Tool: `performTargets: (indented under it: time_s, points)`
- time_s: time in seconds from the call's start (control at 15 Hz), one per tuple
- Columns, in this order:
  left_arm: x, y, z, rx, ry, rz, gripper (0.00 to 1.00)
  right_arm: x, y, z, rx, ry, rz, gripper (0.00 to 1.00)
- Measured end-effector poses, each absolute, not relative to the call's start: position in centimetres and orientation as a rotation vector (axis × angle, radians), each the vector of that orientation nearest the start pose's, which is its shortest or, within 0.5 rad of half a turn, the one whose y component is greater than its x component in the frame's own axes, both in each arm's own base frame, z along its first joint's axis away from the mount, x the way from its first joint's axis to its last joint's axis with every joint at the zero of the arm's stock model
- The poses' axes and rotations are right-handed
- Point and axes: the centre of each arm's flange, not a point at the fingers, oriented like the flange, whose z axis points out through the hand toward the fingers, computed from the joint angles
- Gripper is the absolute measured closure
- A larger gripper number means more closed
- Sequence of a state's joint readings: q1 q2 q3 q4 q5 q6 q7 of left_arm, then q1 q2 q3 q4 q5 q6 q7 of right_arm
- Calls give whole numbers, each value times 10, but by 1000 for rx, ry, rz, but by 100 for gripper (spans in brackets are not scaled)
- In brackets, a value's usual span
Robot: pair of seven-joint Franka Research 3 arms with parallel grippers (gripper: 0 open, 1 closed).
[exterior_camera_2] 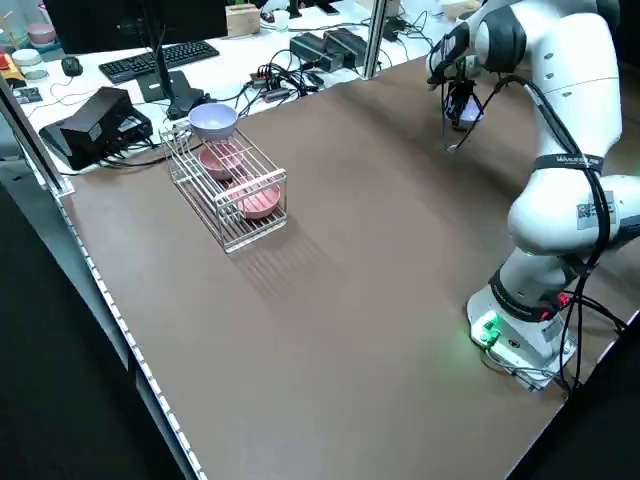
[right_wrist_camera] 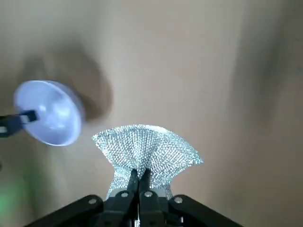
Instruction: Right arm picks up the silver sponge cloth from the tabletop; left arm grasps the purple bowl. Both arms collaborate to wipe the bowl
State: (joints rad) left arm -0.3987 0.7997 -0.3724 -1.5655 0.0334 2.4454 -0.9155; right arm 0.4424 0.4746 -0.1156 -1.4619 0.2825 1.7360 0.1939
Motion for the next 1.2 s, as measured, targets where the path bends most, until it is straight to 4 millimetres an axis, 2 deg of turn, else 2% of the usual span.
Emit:
performTargets:
  time_s: [0.2,0.33,0.47,0.67,0.87,1.2]
  points:
    - [538,-469,199,-3370,-408,156,95,614,305,389,-2905,-136,291,98]
    - [538,-470,199,-3371,-407,155,95,609,337,374,-2890,-129,235,98]
    - [538,-470,199,-3371,-408,155,95,604,365,351,-2893,-92,178,98]
    - [538,-470,199,-3371,-408,155,95,594,397,302,-2907,-45,173,98]
    - [538,-470,199,-3371,-408,155,95,585,412,264,-2886,-5,224,98]
    - [538,-470,199,-3371,-408,154,95,586,415,242,-2858,49,228,98]
